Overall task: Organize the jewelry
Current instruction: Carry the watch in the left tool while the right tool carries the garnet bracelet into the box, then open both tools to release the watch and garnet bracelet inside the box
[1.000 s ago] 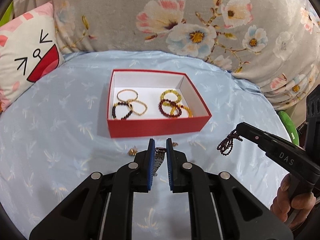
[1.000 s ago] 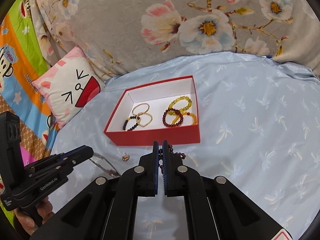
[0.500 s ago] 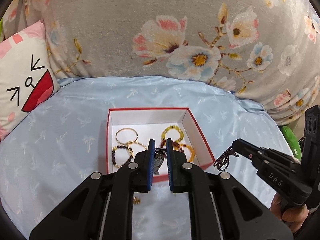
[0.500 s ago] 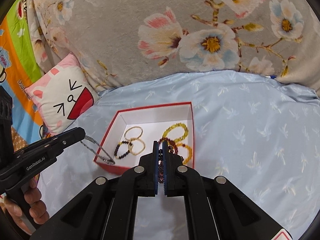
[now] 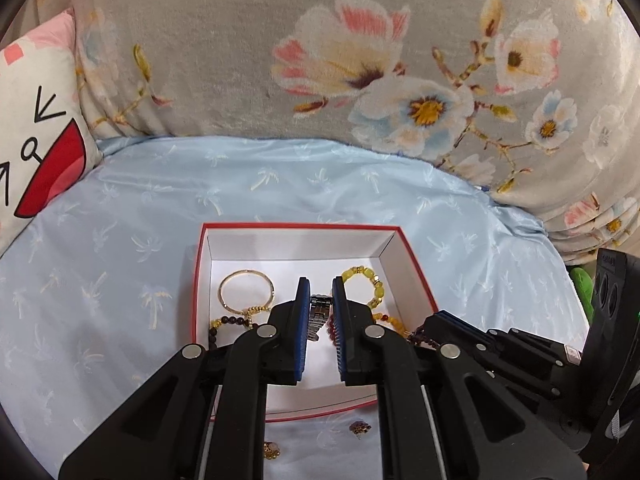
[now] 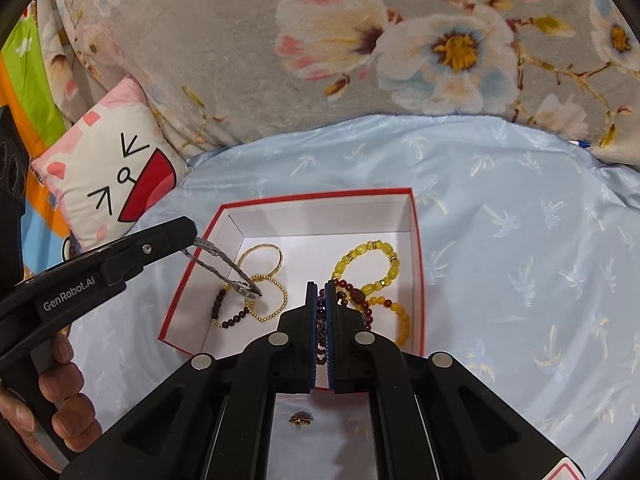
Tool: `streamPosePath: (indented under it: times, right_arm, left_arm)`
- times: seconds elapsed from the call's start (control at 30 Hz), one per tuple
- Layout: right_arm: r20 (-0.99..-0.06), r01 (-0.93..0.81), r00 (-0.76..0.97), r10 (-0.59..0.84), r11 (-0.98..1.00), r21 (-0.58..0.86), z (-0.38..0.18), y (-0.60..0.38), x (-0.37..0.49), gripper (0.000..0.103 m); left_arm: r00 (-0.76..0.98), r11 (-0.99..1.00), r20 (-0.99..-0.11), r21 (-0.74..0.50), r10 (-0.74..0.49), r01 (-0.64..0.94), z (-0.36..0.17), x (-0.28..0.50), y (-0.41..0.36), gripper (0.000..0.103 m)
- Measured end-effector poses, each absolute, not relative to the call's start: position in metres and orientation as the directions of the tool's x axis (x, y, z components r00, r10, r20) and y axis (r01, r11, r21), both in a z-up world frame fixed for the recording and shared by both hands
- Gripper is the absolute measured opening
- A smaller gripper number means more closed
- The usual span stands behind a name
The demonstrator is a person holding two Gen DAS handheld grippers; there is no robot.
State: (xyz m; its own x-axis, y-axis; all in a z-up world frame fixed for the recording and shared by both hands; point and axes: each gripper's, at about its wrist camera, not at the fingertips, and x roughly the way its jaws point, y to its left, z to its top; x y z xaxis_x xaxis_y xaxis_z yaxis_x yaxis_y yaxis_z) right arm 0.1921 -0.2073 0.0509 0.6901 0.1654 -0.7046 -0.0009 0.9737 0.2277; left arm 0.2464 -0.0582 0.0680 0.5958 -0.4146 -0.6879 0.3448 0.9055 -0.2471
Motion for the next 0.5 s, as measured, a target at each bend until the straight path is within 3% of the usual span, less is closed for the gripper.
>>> streamPosePath:
  times: [0.5]
  right_arm:
    - [-0.778, -0.028, 0.605, 0.168, 0.981, 0.190, 0.015, -0.178, 0.270, 0.005]
  left_arm:
    - [0.550, 0.922, -0.743, -0.263, -0.382, 0.285, 0.029, 0.284, -0.049, 0.011]
